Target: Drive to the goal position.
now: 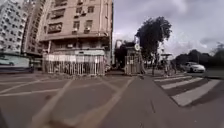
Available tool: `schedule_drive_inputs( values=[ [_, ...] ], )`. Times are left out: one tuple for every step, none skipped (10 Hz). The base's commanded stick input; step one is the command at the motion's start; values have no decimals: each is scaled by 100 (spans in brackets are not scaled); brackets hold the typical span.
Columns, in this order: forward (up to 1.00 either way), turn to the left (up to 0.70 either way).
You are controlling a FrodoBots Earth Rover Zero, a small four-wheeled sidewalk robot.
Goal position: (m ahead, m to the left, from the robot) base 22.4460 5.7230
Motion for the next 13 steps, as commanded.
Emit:
schedule_drive_inputs(
  values=[
    [70, 0],
    [70, 0],
    [70, 0],
    [70, 0],
    [70, 0],
    [70, 0],
    [70, 0],
    [70, 0],
    [70, 0],
    [70, 0],
    [70, 0],
    [70, 0],
    [70, 0]
  ],
)
